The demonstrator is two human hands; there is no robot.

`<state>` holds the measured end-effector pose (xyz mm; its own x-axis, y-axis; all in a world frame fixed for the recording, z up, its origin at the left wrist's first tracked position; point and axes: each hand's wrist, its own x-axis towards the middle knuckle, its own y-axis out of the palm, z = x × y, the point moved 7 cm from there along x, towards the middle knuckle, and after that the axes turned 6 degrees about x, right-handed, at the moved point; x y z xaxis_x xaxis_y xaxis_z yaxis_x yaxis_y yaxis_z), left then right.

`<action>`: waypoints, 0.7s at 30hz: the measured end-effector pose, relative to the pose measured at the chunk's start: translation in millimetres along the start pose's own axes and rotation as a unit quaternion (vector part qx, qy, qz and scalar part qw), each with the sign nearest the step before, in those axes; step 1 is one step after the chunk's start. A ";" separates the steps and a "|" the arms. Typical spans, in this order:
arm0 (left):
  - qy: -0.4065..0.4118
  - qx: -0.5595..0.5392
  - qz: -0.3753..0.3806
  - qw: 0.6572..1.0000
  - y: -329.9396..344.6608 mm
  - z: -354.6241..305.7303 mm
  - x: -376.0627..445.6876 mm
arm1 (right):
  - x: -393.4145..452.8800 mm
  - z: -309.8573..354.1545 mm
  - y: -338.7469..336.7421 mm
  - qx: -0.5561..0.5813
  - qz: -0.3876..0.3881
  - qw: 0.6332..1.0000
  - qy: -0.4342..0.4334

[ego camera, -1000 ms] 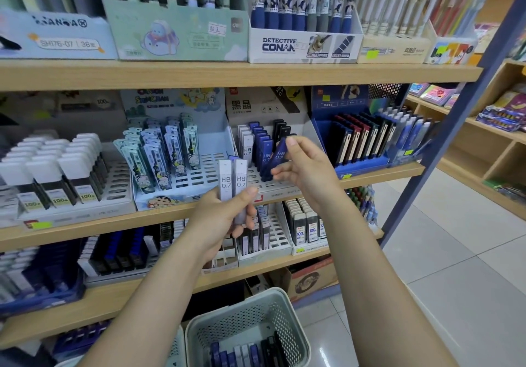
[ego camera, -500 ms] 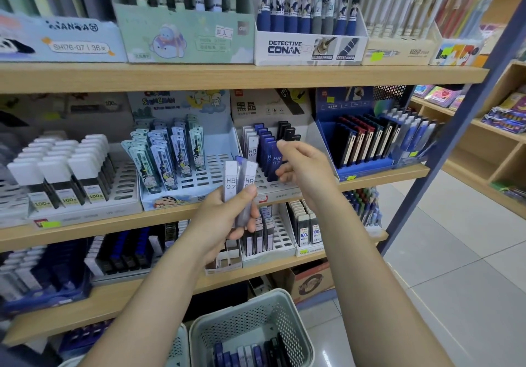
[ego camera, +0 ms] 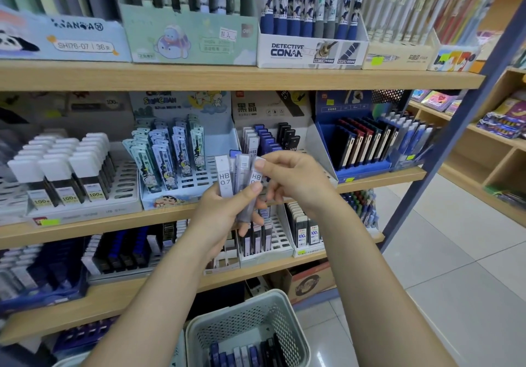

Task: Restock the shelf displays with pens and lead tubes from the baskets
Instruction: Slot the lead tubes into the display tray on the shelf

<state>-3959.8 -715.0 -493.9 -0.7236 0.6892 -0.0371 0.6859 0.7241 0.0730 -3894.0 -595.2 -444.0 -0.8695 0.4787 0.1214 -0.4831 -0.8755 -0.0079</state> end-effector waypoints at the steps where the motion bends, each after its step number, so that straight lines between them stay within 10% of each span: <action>1: -0.003 0.006 0.005 1.000 0.8 0.5 -0.1 | 0.6 -1.1 1.4 0.007 -0.002 1.000 -0.001; 21: -0.055 0.014 -0.037 0.998 -31.9 11.6 -3.4 | 7.6 13.3 -18.0 0.046 -0.125 0.985 -0.113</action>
<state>-3978.3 -740.0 -507.7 -0.7604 0.6320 -0.1498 0.6341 0.7722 0.0390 -3890.6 -576.7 -429.7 -0.6747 0.6618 0.3267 -0.6585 -0.7397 0.1386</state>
